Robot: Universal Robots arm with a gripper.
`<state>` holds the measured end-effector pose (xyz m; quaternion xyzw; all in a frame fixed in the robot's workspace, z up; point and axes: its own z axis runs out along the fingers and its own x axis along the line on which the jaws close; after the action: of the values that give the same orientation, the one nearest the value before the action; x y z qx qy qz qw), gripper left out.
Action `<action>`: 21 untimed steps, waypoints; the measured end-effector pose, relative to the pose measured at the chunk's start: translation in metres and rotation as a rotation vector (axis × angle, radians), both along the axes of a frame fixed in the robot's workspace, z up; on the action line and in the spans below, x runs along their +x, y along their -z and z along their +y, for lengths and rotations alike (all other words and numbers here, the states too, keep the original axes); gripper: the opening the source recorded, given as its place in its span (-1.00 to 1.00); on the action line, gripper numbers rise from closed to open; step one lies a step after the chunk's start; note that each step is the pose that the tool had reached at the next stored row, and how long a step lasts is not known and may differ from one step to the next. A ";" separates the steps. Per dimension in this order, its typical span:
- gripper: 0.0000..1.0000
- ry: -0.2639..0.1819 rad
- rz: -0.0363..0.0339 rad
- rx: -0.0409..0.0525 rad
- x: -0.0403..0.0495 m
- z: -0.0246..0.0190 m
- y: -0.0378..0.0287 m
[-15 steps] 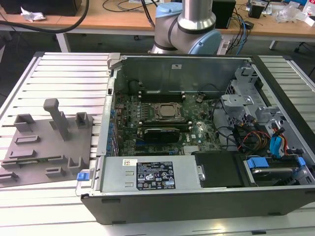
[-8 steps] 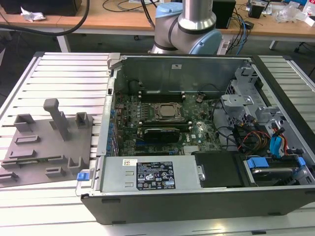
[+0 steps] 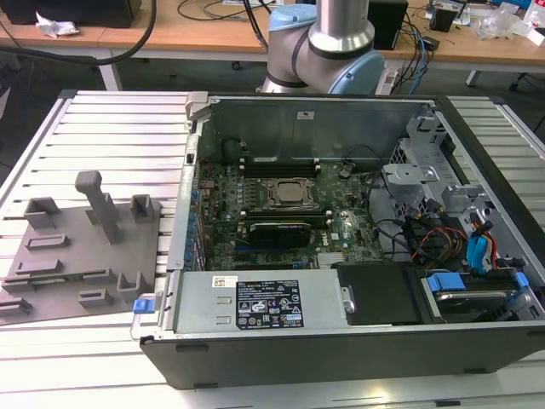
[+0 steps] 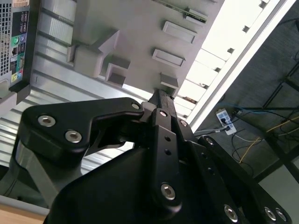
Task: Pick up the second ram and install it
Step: 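Reach for the second ram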
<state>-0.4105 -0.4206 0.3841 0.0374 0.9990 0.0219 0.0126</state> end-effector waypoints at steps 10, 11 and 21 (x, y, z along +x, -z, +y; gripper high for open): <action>-0.79 0.000 0.0000 0.0000 0.0083 -0.0043 0.0021; -0.79 0.000 0.0000 0.0000 0.0091 -0.0045 0.0023; -0.79 0.000 0.0001 -0.0008 0.0187 -0.0178 0.0052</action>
<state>-0.3917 -0.4384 0.3789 0.0374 0.9990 0.0216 0.0126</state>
